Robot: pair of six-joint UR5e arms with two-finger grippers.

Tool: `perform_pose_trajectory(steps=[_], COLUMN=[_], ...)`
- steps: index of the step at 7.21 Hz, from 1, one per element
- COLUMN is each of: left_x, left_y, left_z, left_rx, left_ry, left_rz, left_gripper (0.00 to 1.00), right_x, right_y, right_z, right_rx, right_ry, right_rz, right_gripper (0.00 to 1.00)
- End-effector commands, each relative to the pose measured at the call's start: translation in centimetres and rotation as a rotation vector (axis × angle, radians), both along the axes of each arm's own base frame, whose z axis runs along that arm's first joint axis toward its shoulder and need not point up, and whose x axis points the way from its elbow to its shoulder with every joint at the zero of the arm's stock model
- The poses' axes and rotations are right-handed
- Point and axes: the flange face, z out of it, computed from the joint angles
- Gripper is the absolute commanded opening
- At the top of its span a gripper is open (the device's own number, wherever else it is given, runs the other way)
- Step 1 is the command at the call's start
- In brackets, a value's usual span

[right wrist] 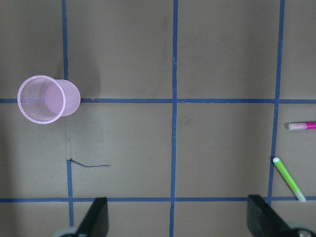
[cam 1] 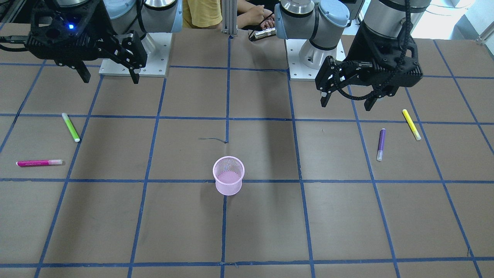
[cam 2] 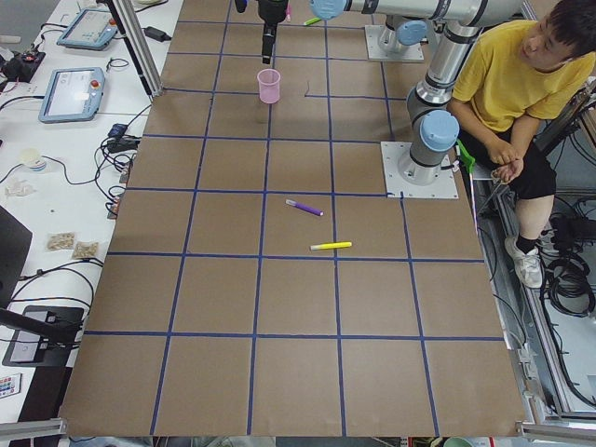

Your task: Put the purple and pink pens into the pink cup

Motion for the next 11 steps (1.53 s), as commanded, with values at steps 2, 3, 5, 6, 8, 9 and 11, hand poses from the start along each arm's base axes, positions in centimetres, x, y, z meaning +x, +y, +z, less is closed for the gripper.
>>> perform_pose_trajectory(steps=[2,3,5,6,8,9,11], left_x=[-0.1,-0.2,-0.4,-0.3,3.7,7.7,13.7], left_y=[0.7,0.7,1.0,1.3,1.5,1.7,3.0], left_z=[0.4,0.4,0.3,0.4,-0.8,-1.5,-3.4], left_rx=[-0.01,-0.013,-0.006,-0.005,-0.003,0.003,0.023], left_ry=[0.005,0.022,0.049,0.045,0.03,0.02,0.014], left_rz=[-0.005,-0.003,-0.003,-0.003,-0.042,-0.069,-0.14], left_gripper=[1.0,1.0,1.0,1.0,1.0,1.0,1.0], right_x=[-0.1,-0.1,-0.2,-0.5,-3.9,-9.7,-21.8], right_y=[0.0,0.0,-0.1,-0.3,-2.0,-2.8,-3.4], right_z=[0.0,0.0,0.0,-0.1,0.5,0.2,-1.6], right_rx=[0.0,0.0,0.0,-0.003,-0.047,-0.024,0.018], right_ry=[0.0,0.0,0.002,0.002,0.045,0.056,0.036], right_rz=[-0.001,-0.001,-0.003,-0.006,0.24,0.308,0.503], right_gripper=[1.0,1.0,1.0,1.0,1.0,1.0,1.0])
